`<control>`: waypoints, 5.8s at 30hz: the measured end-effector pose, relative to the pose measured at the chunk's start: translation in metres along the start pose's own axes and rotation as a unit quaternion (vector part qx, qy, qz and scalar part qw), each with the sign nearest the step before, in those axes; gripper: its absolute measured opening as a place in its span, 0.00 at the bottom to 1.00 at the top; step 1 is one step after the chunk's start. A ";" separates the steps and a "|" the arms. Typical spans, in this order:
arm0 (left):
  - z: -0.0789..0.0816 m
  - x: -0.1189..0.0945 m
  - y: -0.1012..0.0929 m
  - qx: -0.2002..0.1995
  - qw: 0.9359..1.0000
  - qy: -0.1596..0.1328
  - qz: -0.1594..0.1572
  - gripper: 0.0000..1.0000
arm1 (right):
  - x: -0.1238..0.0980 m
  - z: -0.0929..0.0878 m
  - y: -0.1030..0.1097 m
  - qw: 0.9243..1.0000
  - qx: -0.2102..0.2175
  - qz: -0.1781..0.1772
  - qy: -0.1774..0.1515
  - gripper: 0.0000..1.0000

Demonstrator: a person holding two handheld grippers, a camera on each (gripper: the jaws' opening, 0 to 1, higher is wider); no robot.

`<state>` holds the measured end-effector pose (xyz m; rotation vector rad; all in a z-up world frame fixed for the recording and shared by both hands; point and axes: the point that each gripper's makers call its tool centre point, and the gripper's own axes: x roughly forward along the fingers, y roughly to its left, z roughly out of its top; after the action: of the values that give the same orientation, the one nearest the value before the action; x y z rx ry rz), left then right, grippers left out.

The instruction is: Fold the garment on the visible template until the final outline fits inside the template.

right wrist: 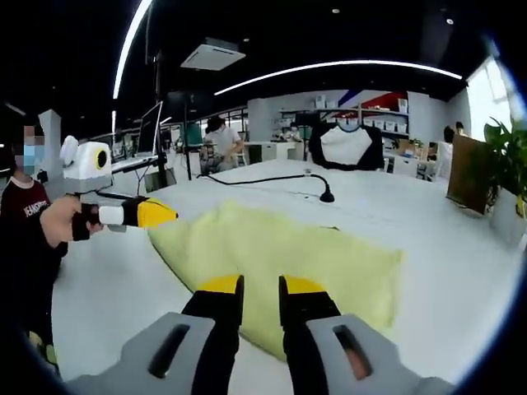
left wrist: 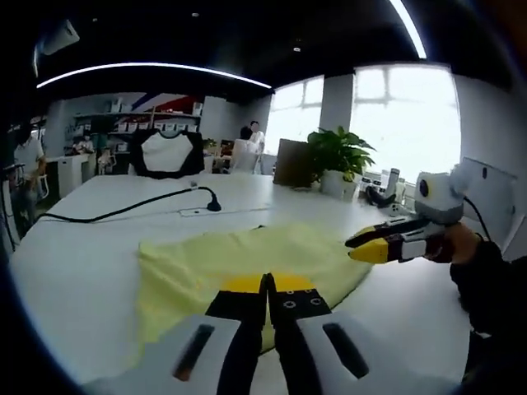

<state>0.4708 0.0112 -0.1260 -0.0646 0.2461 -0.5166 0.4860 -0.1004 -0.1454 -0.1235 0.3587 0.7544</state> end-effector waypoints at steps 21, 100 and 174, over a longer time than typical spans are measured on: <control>-0.052 0.057 -0.038 0.036 0.995 0.090 -0.024 0.01 | 0.039 -0.035 0.019 0.997 -0.057 -0.008 0.042 0.00; 0.021 -0.195 0.047 -0.004 0.989 -0.086 0.124 0.03 | -0.160 0.002 -0.062 0.972 -0.002 -0.220 -0.082 0.00; 0.071 -0.280 0.044 0.065 0.961 -0.161 0.217 1.00 | -0.278 0.007 -0.049 0.932 -0.044 -0.328 -0.148 0.99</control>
<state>0.2745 0.1884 -0.0024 0.0352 -0.0942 -0.0791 0.3351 -0.3144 -0.0392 -0.1975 -0.0173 0.1176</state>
